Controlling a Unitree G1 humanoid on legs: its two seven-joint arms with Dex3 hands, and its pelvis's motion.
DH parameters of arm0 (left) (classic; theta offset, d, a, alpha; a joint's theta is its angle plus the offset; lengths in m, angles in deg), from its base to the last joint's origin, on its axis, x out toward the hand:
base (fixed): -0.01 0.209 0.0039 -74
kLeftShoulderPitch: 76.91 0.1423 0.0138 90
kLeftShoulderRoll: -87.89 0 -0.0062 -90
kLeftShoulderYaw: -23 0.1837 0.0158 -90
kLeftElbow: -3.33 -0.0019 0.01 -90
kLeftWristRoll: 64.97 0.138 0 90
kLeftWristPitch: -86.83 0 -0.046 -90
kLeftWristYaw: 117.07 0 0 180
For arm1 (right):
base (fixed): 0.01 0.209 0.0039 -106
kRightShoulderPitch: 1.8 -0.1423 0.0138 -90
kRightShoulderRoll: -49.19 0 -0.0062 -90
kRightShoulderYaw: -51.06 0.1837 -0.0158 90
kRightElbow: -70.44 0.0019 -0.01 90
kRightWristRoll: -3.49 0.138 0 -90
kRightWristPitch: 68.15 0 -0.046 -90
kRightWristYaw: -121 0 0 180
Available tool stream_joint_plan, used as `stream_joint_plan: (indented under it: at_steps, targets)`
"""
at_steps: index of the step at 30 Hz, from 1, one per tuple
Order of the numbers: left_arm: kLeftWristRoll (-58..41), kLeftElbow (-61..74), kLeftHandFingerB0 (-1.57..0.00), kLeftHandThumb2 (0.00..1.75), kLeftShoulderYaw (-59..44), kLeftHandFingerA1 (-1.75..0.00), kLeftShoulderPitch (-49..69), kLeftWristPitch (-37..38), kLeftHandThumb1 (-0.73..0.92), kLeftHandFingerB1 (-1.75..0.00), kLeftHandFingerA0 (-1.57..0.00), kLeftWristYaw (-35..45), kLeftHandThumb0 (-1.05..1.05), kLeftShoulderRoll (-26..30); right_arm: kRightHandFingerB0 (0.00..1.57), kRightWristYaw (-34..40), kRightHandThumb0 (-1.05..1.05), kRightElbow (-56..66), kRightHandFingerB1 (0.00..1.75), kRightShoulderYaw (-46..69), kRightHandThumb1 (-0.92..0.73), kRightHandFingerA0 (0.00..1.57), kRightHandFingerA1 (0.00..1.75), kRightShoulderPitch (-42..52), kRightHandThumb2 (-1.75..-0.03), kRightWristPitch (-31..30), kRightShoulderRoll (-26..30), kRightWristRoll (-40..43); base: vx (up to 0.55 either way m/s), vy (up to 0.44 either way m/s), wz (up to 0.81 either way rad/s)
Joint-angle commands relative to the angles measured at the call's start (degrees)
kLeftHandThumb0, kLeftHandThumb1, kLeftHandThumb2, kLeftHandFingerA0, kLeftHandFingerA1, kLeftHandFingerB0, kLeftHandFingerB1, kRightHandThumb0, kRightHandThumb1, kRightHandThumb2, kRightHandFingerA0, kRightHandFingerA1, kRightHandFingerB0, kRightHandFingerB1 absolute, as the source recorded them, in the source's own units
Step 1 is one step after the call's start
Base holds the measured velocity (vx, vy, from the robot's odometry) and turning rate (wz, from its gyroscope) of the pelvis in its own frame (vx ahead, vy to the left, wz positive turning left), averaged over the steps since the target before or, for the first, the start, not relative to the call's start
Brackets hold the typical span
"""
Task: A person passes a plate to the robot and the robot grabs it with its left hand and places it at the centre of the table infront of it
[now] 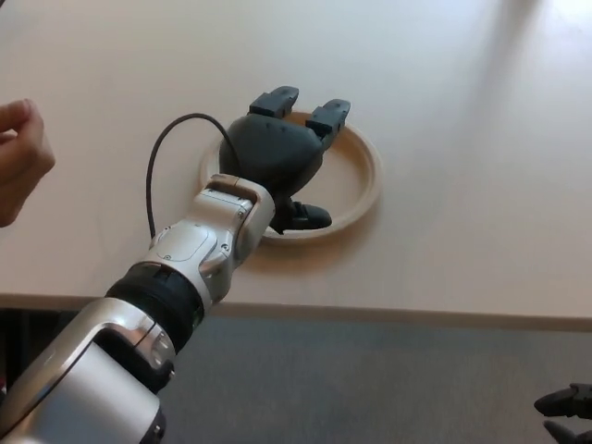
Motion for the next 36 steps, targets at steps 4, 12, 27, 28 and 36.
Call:
stream_joint_plan:
  at_steps: [4, 12, 27, 28, 36]
  targets:
    - [-2.64, 13.61, 0.00, 0.97, -3.18, 0.00, 2.82, -0.70, 0.55, -0.03, 0.00, 2.45, -0.94, 3.76, 0.34, -0.81, -0.88, 0.13, 0.48, 0.31, -0.82, 0.36, 0.59, 0.21, -0.66, 0.60, 0.76, 0.11, 0.00, 0.000, 0.00]
    - [-7.67, 55.06, -0.03, 0.94, -14.53, -0.16, 13.81, 2.85, 0.51, -0.16, -0.03, 6.28, -0.84, 11.56, 0.35, -0.67, -0.85, -0.02, 0.48, 0.45, -0.83, 0.37, 0.59, -0.78, -0.66, -0.97, 1.06, 0.07, 0.00, 0.000, 0.00]
    - [-24.73, 99.40, 0.00, 0.92, -39.54, -0.49, 74.71, 25.20, 0.31, -0.48, 0.00, 5.56, -0.37, 19.12, 0.33, -0.30, -0.84, -2.68, 0.48, -0.73, -0.82, 0.34, 0.58, 6.21, -0.65, 0.67, -0.01, -0.61, 0.00, 0.000, 0.00]
    - [-25.74, 99.40, 0.00, 0.92, -40.74, -0.49, 79.12, 27.63, 0.31, -0.48, 0.00, 4.79, -0.37, 18.84, 0.33, -0.20, -0.84, -2.95, 0.48, -0.87, -0.82, 0.34, 0.58, 6.62, -0.65, 0.69, -0.10, -0.74, 0.00, 0.000, 0.00]
    - [-25.28, 90.22, 0.00, 0.95, -46.60, -0.48, 95.74, 42.62, 0.36, -0.48, 0.00, -1.75, -0.37, 19.76, 0.24, 1.73, -0.83, -3.96, 0.54, -1.94, -0.66, 0.36, 0.64, 9.39, -1.10, 1.67, -0.58, -1.89, 0.00, 0.000, 0.00]
